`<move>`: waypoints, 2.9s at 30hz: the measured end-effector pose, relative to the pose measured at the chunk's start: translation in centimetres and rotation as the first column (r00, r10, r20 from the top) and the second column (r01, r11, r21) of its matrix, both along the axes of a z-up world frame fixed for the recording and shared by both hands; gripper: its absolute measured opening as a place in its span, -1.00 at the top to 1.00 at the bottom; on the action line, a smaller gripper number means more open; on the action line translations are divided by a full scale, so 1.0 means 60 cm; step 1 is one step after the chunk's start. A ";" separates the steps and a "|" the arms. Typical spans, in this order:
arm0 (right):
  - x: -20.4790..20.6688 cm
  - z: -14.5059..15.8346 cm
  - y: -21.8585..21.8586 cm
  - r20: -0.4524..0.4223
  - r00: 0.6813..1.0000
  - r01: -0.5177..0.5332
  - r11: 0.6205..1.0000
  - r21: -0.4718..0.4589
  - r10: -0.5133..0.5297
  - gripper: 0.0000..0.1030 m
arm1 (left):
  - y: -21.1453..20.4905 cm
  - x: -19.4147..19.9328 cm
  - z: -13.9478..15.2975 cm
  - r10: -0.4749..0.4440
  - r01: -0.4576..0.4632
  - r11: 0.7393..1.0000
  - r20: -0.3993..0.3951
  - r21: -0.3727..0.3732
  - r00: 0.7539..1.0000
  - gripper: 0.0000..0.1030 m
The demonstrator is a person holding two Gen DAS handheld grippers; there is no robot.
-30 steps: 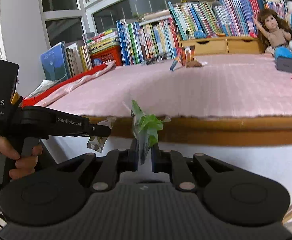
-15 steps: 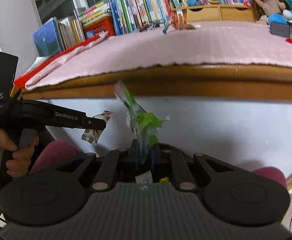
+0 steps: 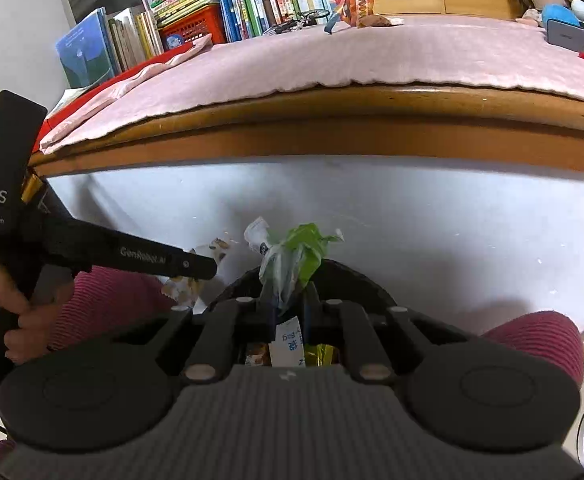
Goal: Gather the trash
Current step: 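Carry the clear wrapper to the bin with the left tool while the right drops the green wrapper in, then raise both open tools back over the bed, then grasp the orange snack wrapper with the left tool while the right grasps the brown paper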
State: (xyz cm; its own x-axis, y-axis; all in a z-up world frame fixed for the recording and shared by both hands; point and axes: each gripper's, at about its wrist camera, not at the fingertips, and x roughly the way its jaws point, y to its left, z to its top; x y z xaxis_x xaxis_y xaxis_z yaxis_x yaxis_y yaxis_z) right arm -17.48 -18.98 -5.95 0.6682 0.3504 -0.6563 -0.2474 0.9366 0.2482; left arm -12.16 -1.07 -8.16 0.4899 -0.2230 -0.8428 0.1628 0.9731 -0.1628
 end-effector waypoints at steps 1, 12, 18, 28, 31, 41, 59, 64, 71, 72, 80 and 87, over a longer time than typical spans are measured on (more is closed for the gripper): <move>0.002 0.000 0.001 -0.001 1.000 -0.002 1.000 -0.001 0.002 0.67 | 0.000 0.000 -0.001 -0.002 0.002 1.000 -0.003 0.002 1.000 0.70; 0.004 0.000 0.003 -0.003 1.000 -0.007 1.000 -0.005 0.007 0.64 | -0.006 0.001 -0.001 -0.012 0.012 1.000 -0.007 0.007 1.000 0.69; 0.004 0.000 0.004 -0.002 1.000 -0.005 1.000 -0.003 0.005 0.59 | -0.004 0.001 0.000 -0.014 0.014 1.000 -0.003 0.002 1.000 0.45; 0.009 0.006 -0.009 0.009 1.000 0.024 0.999 0.036 -0.024 -0.01 | 0.001 0.002 0.033 -0.024 0.024 1.000 0.059 -0.005 0.998 -0.13; 0.013 0.019 -0.018 0.041 0.999 0.029 0.999 0.042 -0.031 -0.23 | 0.009 0.003 0.062 -0.035 0.038 0.999 0.110 -0.020 0.993 -0.34; 0.065 0.120 -0.077 0.249 0.966 0.031 0.990 0.134 -0.064 -0.53 | 0.027 0.035 0.199 -0.018 0.060 0.992 0.341 -0.113 0.940 -0.56; 0.387 0.211 -0.166 0.243 0.943 0.190 0.968 0.164 -0.227 -0.71 | -0.045 0.364 0.283 0.076 -0.010 0.991 0.488 -0.137 0.870 -0.67; 0.470 0.180 -0.172 0.182 0.946 0.249 0.961 0.119 -0.268 -0.71 | -0.080 0.460 0.260 0.127 -0.063 0.987 0.461 -0.151 0.878 -0.67; 0.516 0.141 -0.133 0.188 0.972 0.156 0.986 -0.051 -0.144 -0.71 | -0.107 0.549 0.232 0.151 -0.021 0.964 0.484 -0.264 0.862 -0.70; 0.521 0.137 -0.129 0.189 0.974 0.139 0.988 -0.066 -0.125 -0.71 | -0.117 0.558 0.230 0.136 -0.019 0.972 0.499 -0.233 0.856 -0.70; 0.564 0.126 -0.117 0.183 0.982 0.068 0.990 -0.120 -0.045 -0.72 | -0.195 0.620 0.192 0.018 0.019 0.998 0.525 -0.064 0.851 -0.59; 0.604 0.120 -0.110 0.182 0.983 0.029 0.990 -0.138 -0.003 -0.82 | -0.172 0.652 0.183 0.083 -0.031 0.991 0.429 -0.128 0.899 0.84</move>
State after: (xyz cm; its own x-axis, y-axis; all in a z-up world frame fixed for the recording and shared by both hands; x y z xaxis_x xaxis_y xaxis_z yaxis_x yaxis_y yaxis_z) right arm 18.76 -25.61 1.27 0.7850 0.2527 -0.5657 -0.2611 0.9629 0.0679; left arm 26.93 -11.36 2.84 0.8151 -0.2664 -0.5144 0.1877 0.9615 -0.2005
